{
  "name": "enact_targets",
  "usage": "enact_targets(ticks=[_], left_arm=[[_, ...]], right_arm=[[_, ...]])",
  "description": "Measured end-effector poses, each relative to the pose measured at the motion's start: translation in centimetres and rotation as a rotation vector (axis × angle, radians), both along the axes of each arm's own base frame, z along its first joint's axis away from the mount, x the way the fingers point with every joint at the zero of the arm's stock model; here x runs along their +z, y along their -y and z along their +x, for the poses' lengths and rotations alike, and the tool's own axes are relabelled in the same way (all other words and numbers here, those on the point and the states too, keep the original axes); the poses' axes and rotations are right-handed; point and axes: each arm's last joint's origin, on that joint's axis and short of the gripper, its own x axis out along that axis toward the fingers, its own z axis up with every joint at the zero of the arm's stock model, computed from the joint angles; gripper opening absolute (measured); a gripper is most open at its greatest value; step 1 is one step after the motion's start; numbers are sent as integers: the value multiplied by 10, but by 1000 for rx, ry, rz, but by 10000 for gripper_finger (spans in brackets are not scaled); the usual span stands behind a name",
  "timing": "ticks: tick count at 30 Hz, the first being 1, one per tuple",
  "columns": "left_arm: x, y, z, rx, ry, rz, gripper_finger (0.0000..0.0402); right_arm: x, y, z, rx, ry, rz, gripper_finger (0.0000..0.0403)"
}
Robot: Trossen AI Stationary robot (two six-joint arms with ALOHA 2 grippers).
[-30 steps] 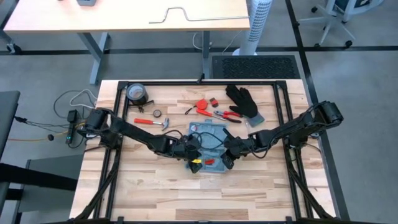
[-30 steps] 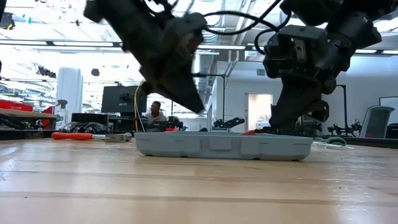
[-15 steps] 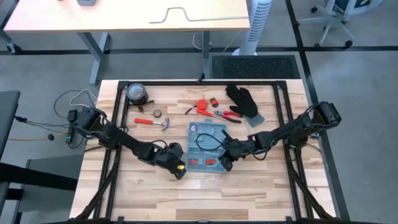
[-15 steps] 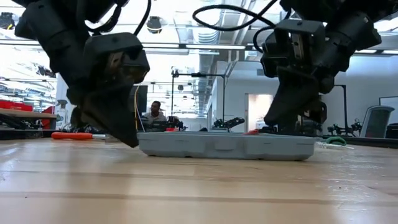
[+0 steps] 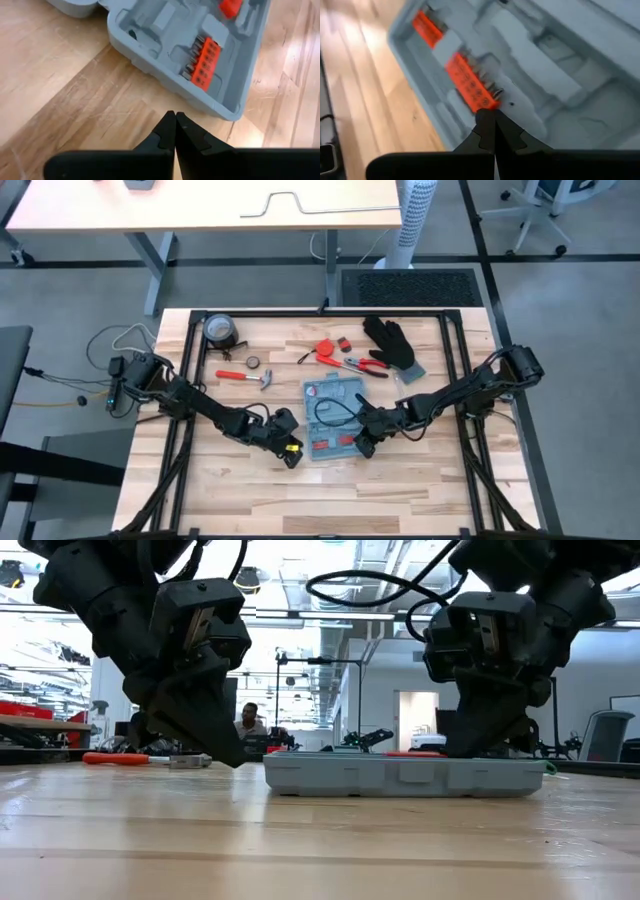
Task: Prefit tool cases
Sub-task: Put the orange terminal block into the gray toolbox
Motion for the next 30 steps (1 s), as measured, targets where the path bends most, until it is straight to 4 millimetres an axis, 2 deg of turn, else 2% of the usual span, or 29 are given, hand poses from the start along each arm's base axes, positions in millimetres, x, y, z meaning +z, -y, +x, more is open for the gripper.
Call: enact_targets(ticks=[7, 15, 21, 23, 27, 30], left_arm=[[0, 0, 0, 6, 2, 10, 0], [0, -1, 0, 5, -3, 21, 0], [-1, -1, -1, -3, -4, 34, 0], [-1, -1, -1, -3, -6, 35, 0], [0, -1, -1, -8, -4, 45, 0], [0, -1, 0, -6, 1, 46, 0]], right_arm=[[0, -8, 4, 18, 55, 31, 0], [12, -4, -1, -9, 62, 15, 0], [12, -1, 2, -25, 77, 15, 0], [18, -3, 7, -7, 170, 30, 0], [54, -6, 27, 50, 580, 131, 0], [56, -3, 37, 67, 721, 222, 0]])
